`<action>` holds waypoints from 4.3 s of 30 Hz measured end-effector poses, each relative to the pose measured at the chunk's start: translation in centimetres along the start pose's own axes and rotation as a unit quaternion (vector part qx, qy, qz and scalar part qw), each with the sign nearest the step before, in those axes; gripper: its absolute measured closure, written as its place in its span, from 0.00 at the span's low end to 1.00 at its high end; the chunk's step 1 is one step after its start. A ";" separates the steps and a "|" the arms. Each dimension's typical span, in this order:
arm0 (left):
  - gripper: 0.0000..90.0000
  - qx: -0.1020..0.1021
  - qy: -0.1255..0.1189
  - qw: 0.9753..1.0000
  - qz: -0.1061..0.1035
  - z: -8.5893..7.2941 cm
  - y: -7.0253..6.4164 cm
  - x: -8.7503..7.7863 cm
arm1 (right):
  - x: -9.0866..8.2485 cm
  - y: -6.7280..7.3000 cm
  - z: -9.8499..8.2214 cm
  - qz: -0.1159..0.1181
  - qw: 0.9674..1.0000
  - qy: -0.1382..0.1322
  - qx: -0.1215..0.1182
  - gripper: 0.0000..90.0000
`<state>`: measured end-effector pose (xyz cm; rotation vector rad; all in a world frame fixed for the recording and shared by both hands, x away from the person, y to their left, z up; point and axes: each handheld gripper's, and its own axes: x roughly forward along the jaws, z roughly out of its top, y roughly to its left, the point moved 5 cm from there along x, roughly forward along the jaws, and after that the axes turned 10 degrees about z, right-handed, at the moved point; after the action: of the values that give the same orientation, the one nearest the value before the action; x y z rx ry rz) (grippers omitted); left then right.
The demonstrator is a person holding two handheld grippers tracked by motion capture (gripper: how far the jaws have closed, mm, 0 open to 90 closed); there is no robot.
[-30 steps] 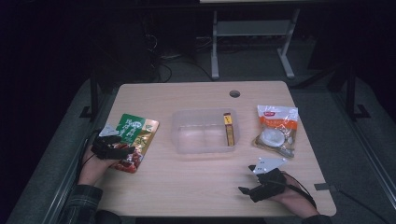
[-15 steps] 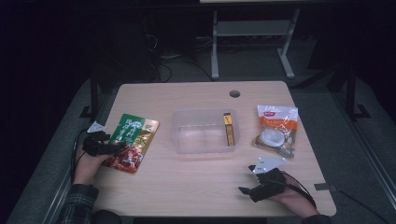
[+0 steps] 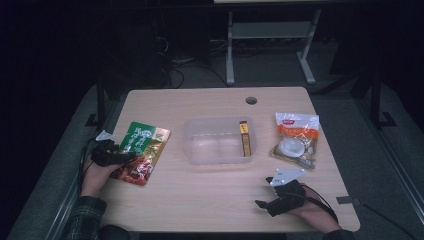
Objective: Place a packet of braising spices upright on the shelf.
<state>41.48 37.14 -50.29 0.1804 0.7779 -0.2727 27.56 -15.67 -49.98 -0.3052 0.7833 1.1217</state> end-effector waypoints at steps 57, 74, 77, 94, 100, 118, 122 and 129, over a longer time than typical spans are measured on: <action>1.00 -0.039 -0.034 0.998 -0.033 2.1 0.1 -4.7 | -0.2 -0.3 -0.1 0.001 1.000 -0.007 0.015 0.16; 1.00 -0.016 -0.083 0.992 -0.092 4.0 -1.9 -8.4 | -0.1 -0.5 0.2 -0.008 0.999 0.001 0.036 0.16; 1.00 -0.007 -0.086 0.991 -0.103 4.3 -2.7 -8.8 | -0.2 -0.5 0.2 -0.012 0.999 -0.002 0.040 0.16; 1.00 0.025 -0.117 0.981 -0.155 6.3 -6.8 -11.1 | 0.3 0.2 2.2 0.022 0.998 -0.032 0.057 0.16; 1.00 0.035 -0.121 0.976 -0.180 6.8 -8.9 -11.0 | 0.4 0.4 3.3 0.026 0.996 -0.062 0.053 0.19; 1.00 0.084 -0.120 0.957 -0.252 7.5 -16.3 -10.7 | 2.4 2.1 7.6 0.091 0.988 -0.117 0.032 0.27; 1.00 0.090 -0.120 0.955 -0.258 7.5 -17.3 -10.7 | 2.7 2.4 9.0 0.101 0.985 -0.138 0.022 0.29; 1.00 0.096 -0.112 0.951 -0.271 7.3 -18.7 -10.2 | 2.9 2.6 10.3 0.108 0.981 -0.159 0.022 0.35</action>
<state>33.69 19.26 -39.05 0.1120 0.5619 -0.8771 30.04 -6.52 -44.33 0.0005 0.5648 1.3161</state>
